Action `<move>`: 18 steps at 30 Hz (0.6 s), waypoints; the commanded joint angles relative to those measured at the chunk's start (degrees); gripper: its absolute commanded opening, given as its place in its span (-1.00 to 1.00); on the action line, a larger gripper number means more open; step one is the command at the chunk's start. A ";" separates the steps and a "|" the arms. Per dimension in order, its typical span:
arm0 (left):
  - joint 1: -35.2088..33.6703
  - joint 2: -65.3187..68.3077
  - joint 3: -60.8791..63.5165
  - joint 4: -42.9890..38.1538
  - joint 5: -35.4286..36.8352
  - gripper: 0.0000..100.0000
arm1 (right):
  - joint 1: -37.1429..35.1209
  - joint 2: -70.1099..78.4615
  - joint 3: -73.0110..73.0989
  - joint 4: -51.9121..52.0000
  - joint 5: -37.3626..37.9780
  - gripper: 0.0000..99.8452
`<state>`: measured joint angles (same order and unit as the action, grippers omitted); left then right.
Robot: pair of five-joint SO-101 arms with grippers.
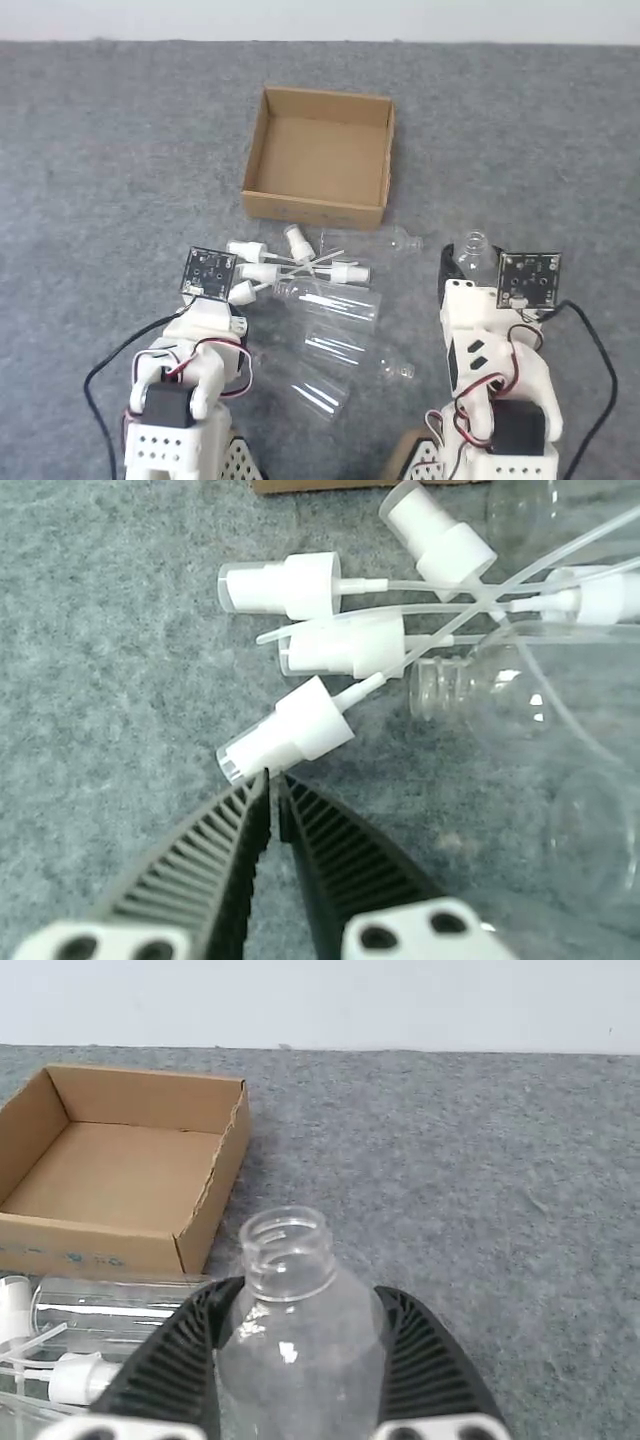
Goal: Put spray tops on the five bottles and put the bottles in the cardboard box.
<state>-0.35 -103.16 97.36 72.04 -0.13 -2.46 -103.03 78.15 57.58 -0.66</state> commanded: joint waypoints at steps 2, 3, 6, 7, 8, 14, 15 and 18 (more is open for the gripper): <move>0.18 -1.23 -0.84 0.26 0.79 -0.97 | 0.48 -0.75 -0.62 -1.45 -0.44 -0.98; 0.18 -1.23 -0.92 0.26 0.79 -0.97 | 0.48 -0.75 -0.62 -1.45 -0.44 -0.98; -0.35 -1.23 -2.42 0.97 0.53 -0.97 | 0.48 -0.75 -0.62 -1.45 -0.35 -0.98; -0.35 -1.23 -3.47 1.32 0.53 -0.97 | 0.48 -0.75 -0.62 -1.45 -0.35 -0.98; -0.35 -1.23 -4.79 1.67 0.53 -0.97 | 0.48 -0.75 -0.62 -1.45 -0.35 -0.98; 0.09 -1.23 -15.43 4.92 0.79 -0.97 | 0.48 -0.75 -0.62 -1.36 -0.35 -0.98; 0.18 -1.32 -17.54 5.98 0.79 -0.97 | 0.48 -0.75 -0.62 -1.36 -0.35 -0.98; -0.09 -1.32 -23.60 11.25 0.53 -0.97 | 0.48 -0.75 -0.62 -1.27 -0.26 -0.98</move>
<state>-0.44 -103.16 81.63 79.08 -0.04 -2.64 -103.03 78.15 57.58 -0.66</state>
